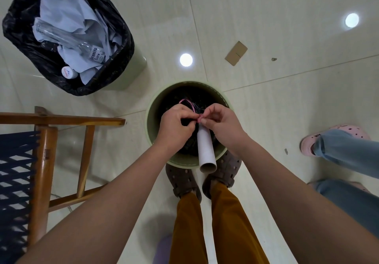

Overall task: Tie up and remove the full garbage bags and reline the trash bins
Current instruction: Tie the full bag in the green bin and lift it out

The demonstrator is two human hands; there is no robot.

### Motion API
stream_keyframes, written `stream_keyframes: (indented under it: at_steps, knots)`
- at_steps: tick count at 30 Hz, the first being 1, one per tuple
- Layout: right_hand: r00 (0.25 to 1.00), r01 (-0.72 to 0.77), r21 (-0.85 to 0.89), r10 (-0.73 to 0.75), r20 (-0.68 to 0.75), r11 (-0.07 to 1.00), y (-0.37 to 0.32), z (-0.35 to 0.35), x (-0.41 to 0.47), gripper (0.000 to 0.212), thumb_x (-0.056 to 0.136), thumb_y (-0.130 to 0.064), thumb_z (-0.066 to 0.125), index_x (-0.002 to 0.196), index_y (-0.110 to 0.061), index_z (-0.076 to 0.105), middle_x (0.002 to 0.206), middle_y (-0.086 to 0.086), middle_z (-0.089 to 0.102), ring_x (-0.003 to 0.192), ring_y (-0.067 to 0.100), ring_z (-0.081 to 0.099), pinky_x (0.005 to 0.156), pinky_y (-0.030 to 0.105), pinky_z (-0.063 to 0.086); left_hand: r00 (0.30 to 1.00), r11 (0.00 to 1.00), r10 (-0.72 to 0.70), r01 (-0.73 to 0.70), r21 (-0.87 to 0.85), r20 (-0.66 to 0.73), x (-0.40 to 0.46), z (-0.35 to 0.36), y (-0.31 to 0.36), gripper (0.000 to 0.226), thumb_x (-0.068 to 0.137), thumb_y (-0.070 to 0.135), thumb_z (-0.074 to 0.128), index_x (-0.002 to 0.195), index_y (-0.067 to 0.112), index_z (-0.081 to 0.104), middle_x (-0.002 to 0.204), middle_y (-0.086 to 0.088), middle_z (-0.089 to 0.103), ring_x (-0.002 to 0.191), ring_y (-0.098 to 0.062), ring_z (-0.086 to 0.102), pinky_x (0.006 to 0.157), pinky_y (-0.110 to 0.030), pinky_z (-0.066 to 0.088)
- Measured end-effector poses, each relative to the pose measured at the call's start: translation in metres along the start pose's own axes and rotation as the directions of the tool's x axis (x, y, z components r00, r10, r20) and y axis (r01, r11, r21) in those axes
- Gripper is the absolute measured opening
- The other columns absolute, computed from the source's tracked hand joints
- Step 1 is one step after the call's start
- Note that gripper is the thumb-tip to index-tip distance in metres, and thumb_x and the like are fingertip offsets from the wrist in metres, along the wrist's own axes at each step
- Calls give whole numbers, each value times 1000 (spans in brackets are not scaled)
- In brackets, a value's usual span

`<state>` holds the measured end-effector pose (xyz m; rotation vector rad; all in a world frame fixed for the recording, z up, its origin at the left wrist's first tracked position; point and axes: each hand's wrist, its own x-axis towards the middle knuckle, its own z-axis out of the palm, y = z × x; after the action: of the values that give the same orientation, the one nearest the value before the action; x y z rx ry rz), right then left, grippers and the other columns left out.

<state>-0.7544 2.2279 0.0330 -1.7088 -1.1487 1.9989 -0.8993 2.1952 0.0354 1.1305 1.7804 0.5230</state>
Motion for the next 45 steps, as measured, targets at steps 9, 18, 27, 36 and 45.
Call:
stream_keyframes:
  at_steps: [9,18,27,36,45]
  knots:
    - [995,59,-105,-66,-68,993,5,0,-2,27,84,8,65,77,-18,61,84,3,70,77,4,64,68,14,50,999,999,-26,27,26,-27,-3,2,-1,3,80,10,75,83,8,74,90,2,58,82,-4,53,74,-2,39]
    - [944,75,-497,-222,-243,864,11,-14,8,33,76,21,48,76,-9,61,79,5,63,75,15,56,62,3,40,991,987,-109,117,105,-79,-10,-11,-20,15,81,8,74,70,13,65,82,11,47,76,-4,48,66,-2,36]
    - [935,11,-404,-153,-320,915,32,-9,-31,35,85,0,68,116,-14,64,109,-2,60,91,1,56,83,8,48,992,992,-122,123,-3,44,-23,-24,-37,57,80,10,76,131,29,57,112,10,51,93,-10,53,78,-10,44]
    - [931,-153,-701,-136,-339,697,62,5,-31,61,81,-24,76,137,-28,52,103,-9,32,88,10,40,64,26,41,983,985,-167,163,52,71,-5,-14,-47,61,76,13,80,133,16,58,129,4,52,121,-13,43,103,-18,31]
    - [875,-88,-466,-154,-458,881,65,8,-17,18,83,0,68,84,-19,69,102,-9,45,97,5,30,76,8,30,967,964,-255,254,-83,-2,-7,-2,-55,18,83,6,71,72,16,62,136,3,50,130,-19,42,113,-38,31]
